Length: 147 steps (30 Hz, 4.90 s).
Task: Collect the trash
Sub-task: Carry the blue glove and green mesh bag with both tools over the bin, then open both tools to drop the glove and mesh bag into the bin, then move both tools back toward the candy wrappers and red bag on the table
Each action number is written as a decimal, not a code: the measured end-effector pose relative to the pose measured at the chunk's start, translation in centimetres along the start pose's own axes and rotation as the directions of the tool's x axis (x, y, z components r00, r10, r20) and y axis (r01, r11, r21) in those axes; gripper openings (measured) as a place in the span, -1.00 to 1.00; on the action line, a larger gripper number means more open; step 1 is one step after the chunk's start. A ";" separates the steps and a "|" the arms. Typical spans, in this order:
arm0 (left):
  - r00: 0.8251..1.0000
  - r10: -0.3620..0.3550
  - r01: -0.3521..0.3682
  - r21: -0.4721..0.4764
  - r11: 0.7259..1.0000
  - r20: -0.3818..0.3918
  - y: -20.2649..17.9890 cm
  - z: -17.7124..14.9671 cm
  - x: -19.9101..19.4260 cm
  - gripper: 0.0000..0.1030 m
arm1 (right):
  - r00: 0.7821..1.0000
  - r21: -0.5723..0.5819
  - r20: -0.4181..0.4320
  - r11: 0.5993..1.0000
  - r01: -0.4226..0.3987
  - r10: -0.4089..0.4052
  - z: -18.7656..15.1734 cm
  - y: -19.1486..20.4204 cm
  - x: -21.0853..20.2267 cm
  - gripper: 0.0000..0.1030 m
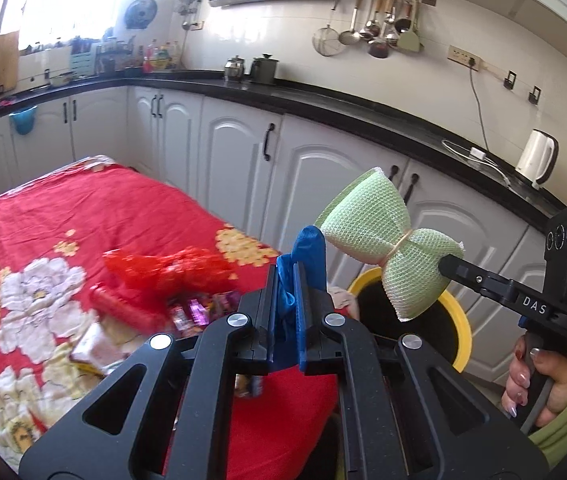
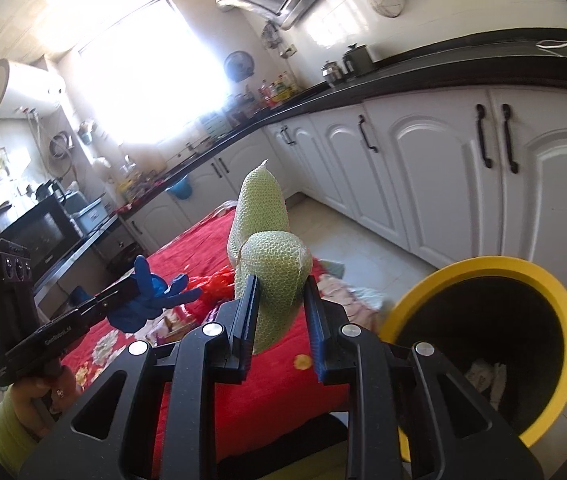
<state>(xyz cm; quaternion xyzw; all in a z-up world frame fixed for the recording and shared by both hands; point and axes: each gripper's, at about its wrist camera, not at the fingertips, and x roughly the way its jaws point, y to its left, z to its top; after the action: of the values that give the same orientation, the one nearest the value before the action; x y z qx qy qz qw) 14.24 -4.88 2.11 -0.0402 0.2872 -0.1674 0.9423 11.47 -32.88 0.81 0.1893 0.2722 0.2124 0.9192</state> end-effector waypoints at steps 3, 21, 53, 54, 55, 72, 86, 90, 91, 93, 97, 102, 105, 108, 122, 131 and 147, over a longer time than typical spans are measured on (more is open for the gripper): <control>1.000 -0.018 0.018 0.010 1.000 -0.001 -1.4 0.2 0.7 -0.94 | 1.000 0.012 0.017 1.000 0.019 -0.019 0.1 -0.9 -0.8 -0.57; 0.993 -0.118 0.119 0.060 0.991 -0.012 -8.0 0.2 4.2 -0.93 | 0.981 0.068 0.093 0.984 0.164 -0.170 -0.3 -6.7 -5.5 -0.57; 0.965 -0.215 0.233 0.117 0.965 -0.150 -15.7 -3.5 12.2 -0.93 | 0.941 0.172 -0.015 0.926 0.337 -0.339 -5.0 -14.2 -7.2 -0.57; 0.964 -0.214 0.234 0.118 0.965 -0.157 -15.8 -3.7 12.4 -0.93 | 0.940 0.174 -0.018 0.925 0.339 -0.341 -5.0 -14.3 -7.1 -0.57; 0.963 -0.214 0.235 0.119 0.965 -0.166 -15.9 -3.9 12.7 -0.93 | 0.939 0.177 -0.022 0.923 0.342 -0.343 -5.2 -14.5 -7.1 -0.57; 0.960 -0.180 0.205 0.101 0.974 -0.216 -15.7 -5.4 15.2 0.12 | 0.929 0.241 -0.052 0.898 0.368 -0.366 -6.1 -15.7 -6.7 -0.07; 0.978 -0.112 0.125 0.066 0.990 -0.176 -13.1 -4.9 12.9 0.79 | 0.916 0.145 0.007 0.907 0.395 -0.400 -5.2 -12.9 -6.9 0.35; 0.983 -0.093 0.103 0.059 0.993 -0.155 -12.1 -4.7 11.8 0.79 | 0.918 0.113 0.029 0.914 0.390 -0.395 -4.8 -11.8 -6.9 0.39; 0.985 -0.087 0.097 0.057 0.994 -0.150 -11.8 -4.7 11.5 0.79 | 0.920 0.107 0.036 0.916 0.386 -0.391 -4.7 -11.5 -7.0 0.40; 0.987 -0.081 0.089 0.050 0.995 -0.141 -11.4 -4.5 11.0 0.79 | 0.921 0.089 0.049 0.920 0.381 -0.386 -4.5 -10.8 -7.0 0.43; 0.991 -0.063 0.068 0.035 0.997 -0.115 -10.2 -4.2 9.7 0.79 | 0.926 0.069 0.063 0.928 0.367 -0.371 -4.2 -9.7 -6.9 0.46; 0.996 -0.038 0.040 0.022 0.999 -0.086 -9.1 -3.7 8.3 0.79 | 0.934 0.039 0.073 0.936 0.349 -0.351 -4.0 -8.1 -6.7 0.51; 0.997 -0.024 0.025 0.007 1.000 -0.069 -8.4 -3.4 7.5 0.79 | 0.938 0.022 0.074 0.941 0.337 -0.338 -3.8 -7.2 -6.3 0.52; 0.998 -0.012 0.012 0.001 1.000 -0.057 -7.8 -3.3 6.8 0.79 | 0.942 0.007 0.075 0.945 0.327 -0.327 -3.8 -6.5 -6.2 0.53; 0.998 0.052 -0.051 -0.041 0.998 0.023 -4.5 -2.2 3.3 0.79 | 0.965 -0.089 0.074 0.962 0.257 -0.251 -3.5 -1.7 -5.0 0.58; 0.992 0.097 -0.093 -0.052 0.994 0.081 -2.8 -1.6 0.8 0.79 | 0.978 -0.148 0.055 0.967 0.207 -0.201 -3.4 1.2 -3.8 0.58; 0.976 0.165 -0.151 -0.103 0.983 0.140 0.6 -0.9 -2.1 0.79 | 0.992 -0.241 0.034 0.962 0.130 -0.125 -3.4 6.1 -2.0 0.59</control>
<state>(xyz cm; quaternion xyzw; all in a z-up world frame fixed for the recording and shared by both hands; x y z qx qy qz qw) 12.26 -3.61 2.41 -0.0728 0.2262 -0.0752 0.9684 6.26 -27.96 1.86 0.0595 0.2473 0.1826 0.9497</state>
